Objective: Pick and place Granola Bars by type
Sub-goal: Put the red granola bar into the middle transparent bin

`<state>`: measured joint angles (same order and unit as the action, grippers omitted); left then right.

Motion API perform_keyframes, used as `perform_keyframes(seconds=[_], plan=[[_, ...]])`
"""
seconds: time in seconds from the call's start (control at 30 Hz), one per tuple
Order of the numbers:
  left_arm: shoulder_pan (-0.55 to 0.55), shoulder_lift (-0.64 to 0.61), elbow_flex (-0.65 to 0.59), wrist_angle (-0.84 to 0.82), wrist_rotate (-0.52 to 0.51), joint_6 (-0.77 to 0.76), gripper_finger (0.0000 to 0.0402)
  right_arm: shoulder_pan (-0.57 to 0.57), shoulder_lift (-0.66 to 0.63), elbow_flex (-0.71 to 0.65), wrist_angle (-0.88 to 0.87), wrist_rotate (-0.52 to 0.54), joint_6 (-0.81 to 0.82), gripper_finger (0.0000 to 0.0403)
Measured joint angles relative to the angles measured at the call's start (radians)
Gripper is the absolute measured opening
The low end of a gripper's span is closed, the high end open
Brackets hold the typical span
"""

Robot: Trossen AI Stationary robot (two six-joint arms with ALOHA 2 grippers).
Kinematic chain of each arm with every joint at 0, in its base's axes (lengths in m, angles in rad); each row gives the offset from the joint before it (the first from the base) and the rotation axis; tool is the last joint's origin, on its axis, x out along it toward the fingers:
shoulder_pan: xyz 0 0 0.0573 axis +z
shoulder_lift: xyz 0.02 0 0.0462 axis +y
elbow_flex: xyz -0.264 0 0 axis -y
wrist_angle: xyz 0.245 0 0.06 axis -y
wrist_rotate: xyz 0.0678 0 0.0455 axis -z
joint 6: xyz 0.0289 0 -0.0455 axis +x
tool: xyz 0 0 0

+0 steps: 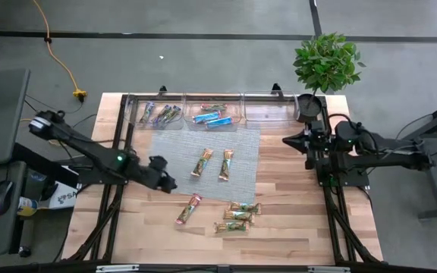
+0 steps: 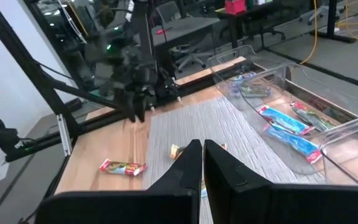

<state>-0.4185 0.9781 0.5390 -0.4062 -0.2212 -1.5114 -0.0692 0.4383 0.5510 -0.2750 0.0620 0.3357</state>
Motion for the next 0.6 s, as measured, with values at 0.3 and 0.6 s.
perform_keyframes(seconds=[0.3,0.6], plan=[[-0.007,0.417,0.296,-0.232,0.174,-0.035,0.0178,0.000,0.040,0.000,0.012,0.003,0.003,0.0000],[0.001,0.638,0.514,-0.298,0.180,0.108,0.0178,0.000,0.040,0.000,0.016,0.012,0.023,0.0000]])
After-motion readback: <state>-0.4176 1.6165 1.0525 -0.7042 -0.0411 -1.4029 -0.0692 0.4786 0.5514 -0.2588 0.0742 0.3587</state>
